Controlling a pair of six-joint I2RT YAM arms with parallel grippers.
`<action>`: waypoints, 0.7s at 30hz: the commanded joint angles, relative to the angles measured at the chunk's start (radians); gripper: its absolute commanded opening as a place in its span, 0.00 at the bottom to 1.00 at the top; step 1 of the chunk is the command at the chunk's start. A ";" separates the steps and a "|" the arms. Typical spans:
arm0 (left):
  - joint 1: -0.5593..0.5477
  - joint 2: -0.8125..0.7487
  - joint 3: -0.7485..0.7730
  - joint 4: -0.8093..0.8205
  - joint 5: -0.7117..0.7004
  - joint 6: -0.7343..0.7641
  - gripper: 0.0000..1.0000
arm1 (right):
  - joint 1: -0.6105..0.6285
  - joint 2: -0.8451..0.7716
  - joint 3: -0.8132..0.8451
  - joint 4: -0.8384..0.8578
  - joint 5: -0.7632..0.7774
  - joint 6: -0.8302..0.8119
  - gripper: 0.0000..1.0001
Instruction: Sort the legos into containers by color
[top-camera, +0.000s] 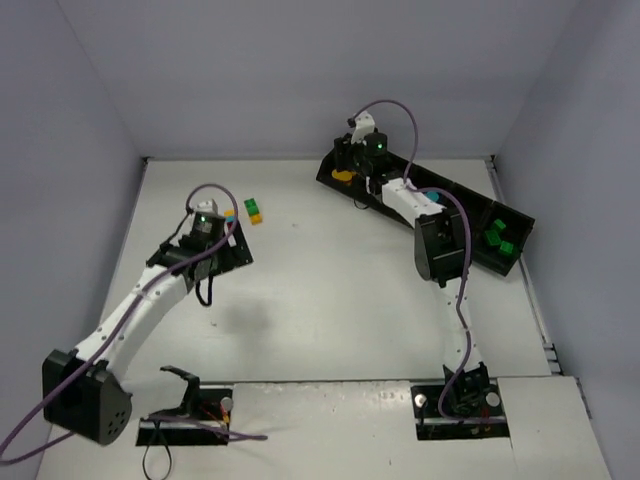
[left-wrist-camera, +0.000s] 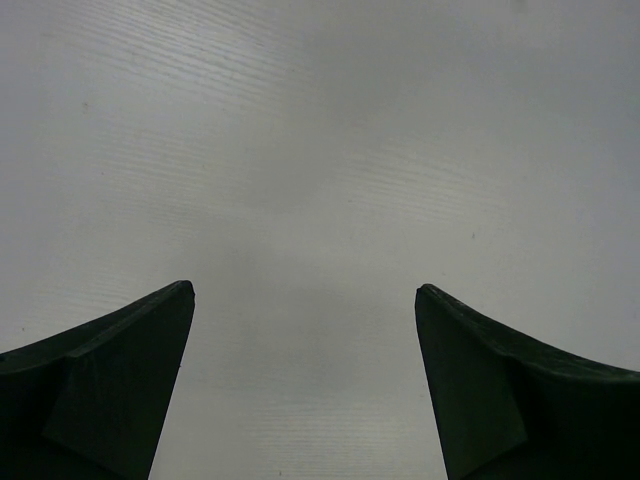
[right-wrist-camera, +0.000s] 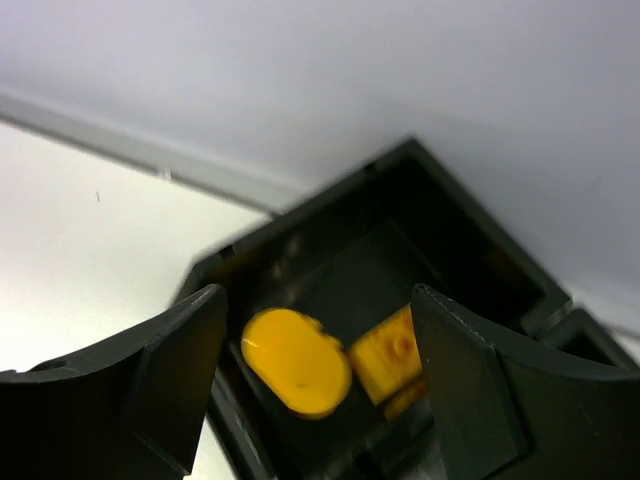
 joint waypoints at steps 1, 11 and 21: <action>0.092 0.053 0.093 0.069 0.094 0.022 0.84 | -0.018 -0.190 -0.075 0.090 -0.031 0.007 0.71; 0.230 0.401 0.357 0.161 0.110 0.091 0.70 | -0.023 -0.668 -0.575 0.059 -0.166 0.053 0.72; 0.239 0.763 0.648 0.026 0.026 0.087 0.66 | -0.018 -1.028 -0.866 0.036 -0.186 0.157 0.72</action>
